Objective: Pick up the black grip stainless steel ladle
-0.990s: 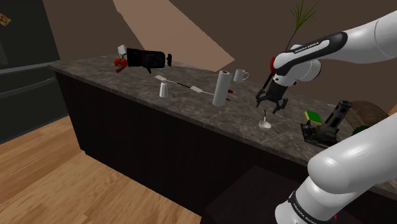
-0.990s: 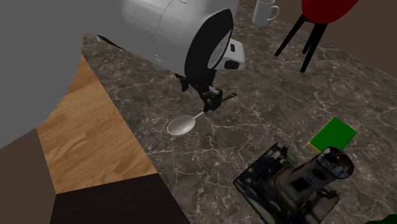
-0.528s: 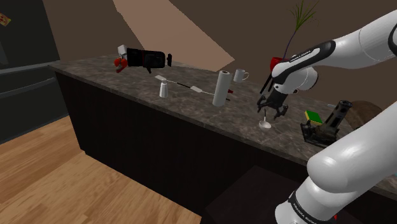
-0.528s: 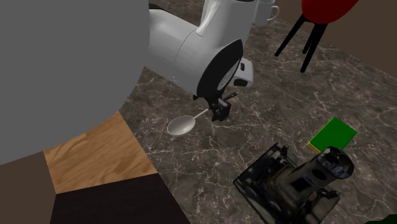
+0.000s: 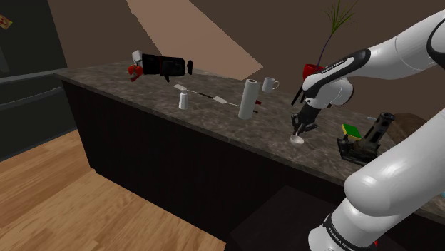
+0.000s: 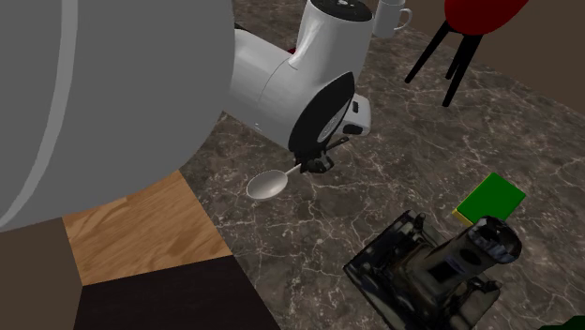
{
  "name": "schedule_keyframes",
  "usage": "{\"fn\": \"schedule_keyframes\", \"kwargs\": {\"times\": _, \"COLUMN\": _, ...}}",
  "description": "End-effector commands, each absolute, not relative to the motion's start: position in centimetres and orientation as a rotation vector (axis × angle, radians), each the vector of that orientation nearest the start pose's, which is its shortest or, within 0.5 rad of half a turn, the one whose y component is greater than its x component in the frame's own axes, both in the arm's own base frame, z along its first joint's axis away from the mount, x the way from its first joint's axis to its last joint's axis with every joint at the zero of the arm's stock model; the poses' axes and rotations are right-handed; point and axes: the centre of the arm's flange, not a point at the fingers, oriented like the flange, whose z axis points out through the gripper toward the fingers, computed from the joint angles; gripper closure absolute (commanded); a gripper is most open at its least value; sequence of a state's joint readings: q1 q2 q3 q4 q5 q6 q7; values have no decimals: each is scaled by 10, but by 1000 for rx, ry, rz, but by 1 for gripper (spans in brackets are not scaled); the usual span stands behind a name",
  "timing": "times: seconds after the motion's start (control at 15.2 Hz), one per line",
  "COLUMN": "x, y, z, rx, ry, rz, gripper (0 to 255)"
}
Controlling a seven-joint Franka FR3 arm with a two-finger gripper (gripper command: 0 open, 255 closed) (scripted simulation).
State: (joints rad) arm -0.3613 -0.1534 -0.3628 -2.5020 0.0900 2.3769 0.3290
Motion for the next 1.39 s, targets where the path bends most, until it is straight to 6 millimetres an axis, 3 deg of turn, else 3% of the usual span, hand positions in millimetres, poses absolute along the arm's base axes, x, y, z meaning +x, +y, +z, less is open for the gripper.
{"fn": "schedule_keyframes", "kwargs": {"times": 0.0, "x": 343, "y": -300, "z": 338, "rx": -2571, "ry": 1602, "rz": -59, "gripper": 255}}
{"fn": "schedule_keyframes", "kwargs": {"times": 0.33, "x": 343, "y": -300, "z": 338, "rx": -2571, "ry": 1602, "rz": -59, "gripper": 255}}
{"fn": "schedule_keyframes", "kwargs": {"times": 1.32, "x": 343, "y": -300, "z": 417, "rx": -2571, "ry": 1602, "rz": -59, "gripper": 255}}
